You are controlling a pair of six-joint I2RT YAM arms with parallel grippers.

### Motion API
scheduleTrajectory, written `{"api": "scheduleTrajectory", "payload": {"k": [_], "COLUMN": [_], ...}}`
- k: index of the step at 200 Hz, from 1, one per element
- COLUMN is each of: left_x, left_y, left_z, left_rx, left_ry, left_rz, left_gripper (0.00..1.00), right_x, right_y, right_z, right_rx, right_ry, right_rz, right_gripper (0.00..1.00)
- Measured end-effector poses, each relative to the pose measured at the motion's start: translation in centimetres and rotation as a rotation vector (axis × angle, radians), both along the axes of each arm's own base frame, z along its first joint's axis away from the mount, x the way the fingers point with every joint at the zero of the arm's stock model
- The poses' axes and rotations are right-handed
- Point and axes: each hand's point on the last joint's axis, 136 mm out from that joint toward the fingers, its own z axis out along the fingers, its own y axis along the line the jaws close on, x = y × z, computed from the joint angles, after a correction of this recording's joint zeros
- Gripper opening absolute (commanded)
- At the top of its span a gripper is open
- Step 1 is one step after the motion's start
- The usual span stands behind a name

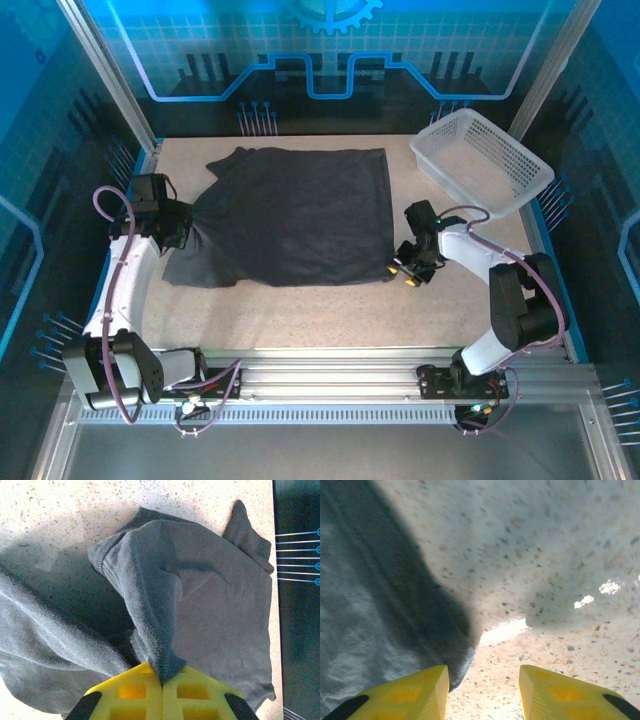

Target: Fold and stack the t-shirts

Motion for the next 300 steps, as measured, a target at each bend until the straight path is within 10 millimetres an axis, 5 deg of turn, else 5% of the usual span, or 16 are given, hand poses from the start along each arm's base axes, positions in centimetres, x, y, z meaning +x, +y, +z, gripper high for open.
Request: {"api": "scheduleTrajectory", "payload": {"k": [64,114,140,183,201,229,250,277,300], "left_x": [0.2,0.3,0.3,0.9,1.0,1.2,2.2,3.6,3.9], "left_y": [0.0,0.0,0.0,-0.3,-0.5,0.2,1.2,2.0,1.9], "left_z": [-0.3,-0.3,-0.3,0.2,0.3,1.6,5.4,10.9,12.6], "left_rx": [-0.002,-0.001,-0.001,-0.013,-0.014,0.03,0.067,0.114,0.117], "left_ry": [0.007,0.006,0.004,-0.028,-0.033,-0.05,-0.131,-0.269,-0.325], "left_rz": [-0.001,0.0,-0.001,-0.017,-0.022,-0.013,0.003,0.013,0.011], "left_gripper": [0.0,0.0,0.0,0.0,0.0,0.0,0.0,0.0,0.0], "right_x": [1.3,2.2,4.0,7.0,7.4,6.4,5.0,4.5,4.7], "right_y": [1.3,1.4,0.6,-1.2,-0.9,0.8,2.9,4.1,4.3], "right_z": [-1.7,-1.8,0.5,7.4,7.9,4.5,1.6,0.3,-0.2], "right_rx": [0.098,0.098,0.049,-0.018,-0.01,-0.008,-0.021,-0.029,-0.027], "right_ry": [0.017,0.018,-0.075,-0.282,-0.3,-0.192,-0.1,-0.059,-0.048], "right_rz": [-0.078,-0.089,-0.072,-0.03,0.008,0.112,0.221,0.295,0.313], "right_gripper": [0.27,0.0,0.0,0.0,0.14,0.34,0.43,0.51,0.52]}}
